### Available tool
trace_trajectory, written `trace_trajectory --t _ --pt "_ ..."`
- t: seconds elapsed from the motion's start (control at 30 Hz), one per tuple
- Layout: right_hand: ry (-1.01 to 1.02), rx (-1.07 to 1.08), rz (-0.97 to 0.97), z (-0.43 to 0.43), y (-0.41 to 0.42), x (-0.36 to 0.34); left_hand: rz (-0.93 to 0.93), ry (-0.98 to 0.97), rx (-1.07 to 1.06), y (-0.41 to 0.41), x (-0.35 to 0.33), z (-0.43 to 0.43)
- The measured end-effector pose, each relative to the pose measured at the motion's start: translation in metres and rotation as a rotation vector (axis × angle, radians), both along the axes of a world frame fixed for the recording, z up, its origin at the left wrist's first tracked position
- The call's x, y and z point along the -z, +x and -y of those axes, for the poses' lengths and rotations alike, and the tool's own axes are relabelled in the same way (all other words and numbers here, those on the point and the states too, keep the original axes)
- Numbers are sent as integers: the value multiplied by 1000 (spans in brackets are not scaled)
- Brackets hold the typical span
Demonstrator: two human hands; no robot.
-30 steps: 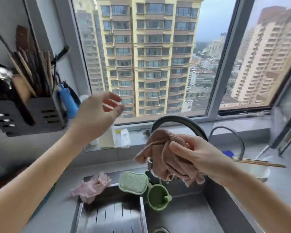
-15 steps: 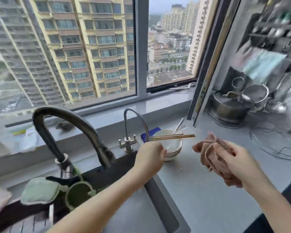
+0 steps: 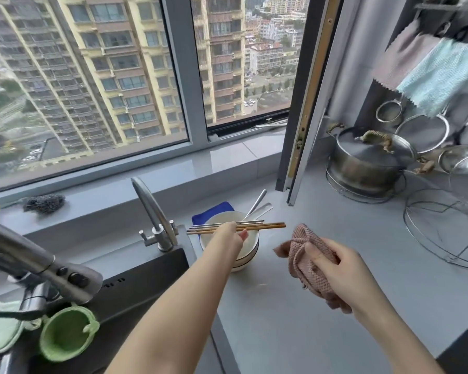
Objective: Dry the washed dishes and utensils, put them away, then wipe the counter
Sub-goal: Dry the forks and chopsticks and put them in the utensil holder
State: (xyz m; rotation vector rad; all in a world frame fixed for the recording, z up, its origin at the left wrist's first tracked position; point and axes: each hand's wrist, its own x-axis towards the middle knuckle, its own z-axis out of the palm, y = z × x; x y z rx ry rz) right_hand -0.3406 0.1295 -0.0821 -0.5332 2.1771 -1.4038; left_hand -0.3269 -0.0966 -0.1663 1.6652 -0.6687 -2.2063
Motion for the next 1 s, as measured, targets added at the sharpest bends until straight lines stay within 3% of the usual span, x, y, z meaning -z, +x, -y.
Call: trace_trajectory --t 0.2,0.37,0.5,0.63,0.77,0.83,0.87,0.93,1.0 --pt "-6 -53 -10 10 -11 5 -75 76 -52 3 10 4" --pt "-13 -28 -33 14 -8 11 -65 94 61 26 -9 -6" --pt "54 29 -384 16 10 17 -31 -94 124 68 -18 -31" --pt "262 -190 -871 31 58 30 -15 -325 206 116 -38 -45" --pt "415 -300 -987 48 103 39 43 -607 430 158 -48 -62" --pt "473 -423 -738 55 122 37 14 -630 433 175 -48 -67" --pt "397 -433 -520 55 132 34 14 -649 423 183 -48 -68" --pt "102 -414 109 55 152 17 4 -668 428 196 -50 -68" --pt "-30 -397 380 51 168 1 1 -693 470 208 -53 -67"
